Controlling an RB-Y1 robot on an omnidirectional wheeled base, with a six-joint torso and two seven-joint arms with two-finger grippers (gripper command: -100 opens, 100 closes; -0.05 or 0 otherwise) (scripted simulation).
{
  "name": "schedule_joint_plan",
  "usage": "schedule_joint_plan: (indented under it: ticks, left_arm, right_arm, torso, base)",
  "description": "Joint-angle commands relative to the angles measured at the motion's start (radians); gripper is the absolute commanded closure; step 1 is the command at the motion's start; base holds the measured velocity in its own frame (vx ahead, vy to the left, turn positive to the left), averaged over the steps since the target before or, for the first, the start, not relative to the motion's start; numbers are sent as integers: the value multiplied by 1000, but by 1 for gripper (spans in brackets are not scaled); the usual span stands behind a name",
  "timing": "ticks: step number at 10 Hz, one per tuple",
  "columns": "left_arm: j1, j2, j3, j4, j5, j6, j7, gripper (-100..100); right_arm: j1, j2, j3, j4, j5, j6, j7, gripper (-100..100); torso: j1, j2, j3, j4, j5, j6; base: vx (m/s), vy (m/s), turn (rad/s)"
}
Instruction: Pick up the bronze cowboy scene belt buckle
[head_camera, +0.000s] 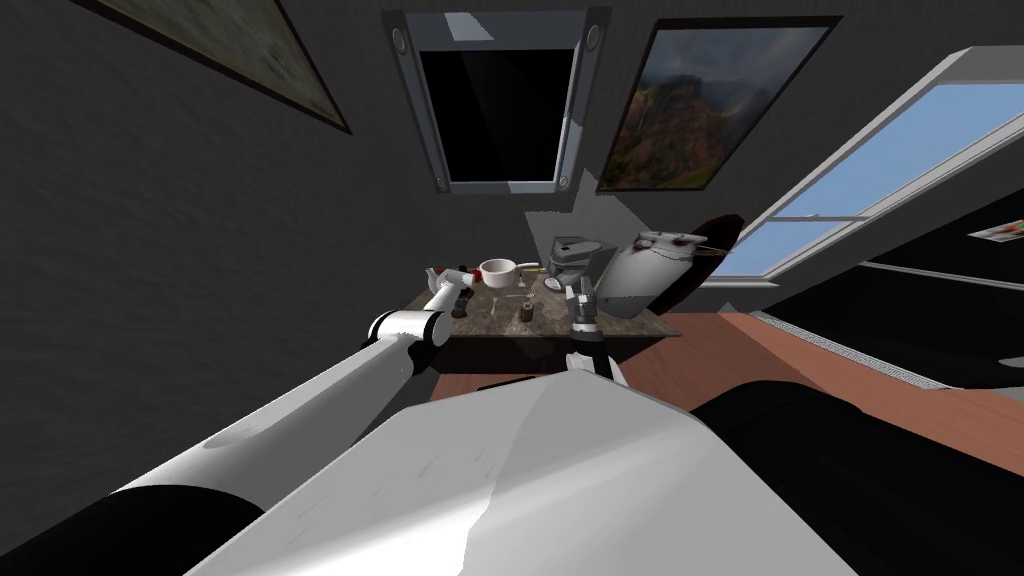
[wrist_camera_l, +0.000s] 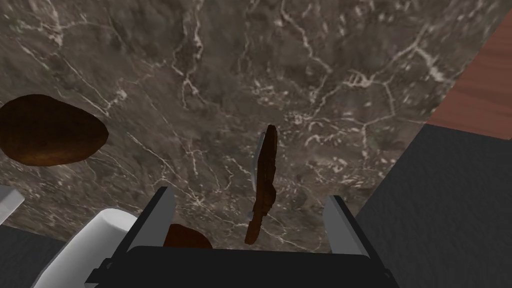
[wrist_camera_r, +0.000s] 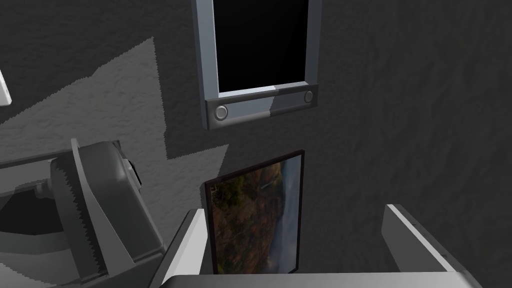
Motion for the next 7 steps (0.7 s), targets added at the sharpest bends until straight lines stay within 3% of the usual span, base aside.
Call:
schedule_joint_plan:
  ticks: [1, 5, 7]
  left_arm:
    - [-20, -4, -5, 50, -9, 43, -11, -100]
    - [-43, -12, -12, 121, -20, 93, -26, -100]
    - [-43, -12, -12, 121, -20, 93, -26, -100]
  right_arm:
    - [0, 0, 0, 0, 0, 0, 0, 0]
    - [0, 0, 0, 0, 0, 0, 0, 0]
    - [0, 0, 0, 0, 0, 0, 0, 0]
  torso:
    - [0, 0, 0, 0, 0, 0]
    - [0, 1, 0, 0, 0, 0]
    - [-1, 2, 1, 0, 0, 0]
  base:
    - [88, 113, -82]
    - [47, 78, -48]
    - [20, 38, -3]
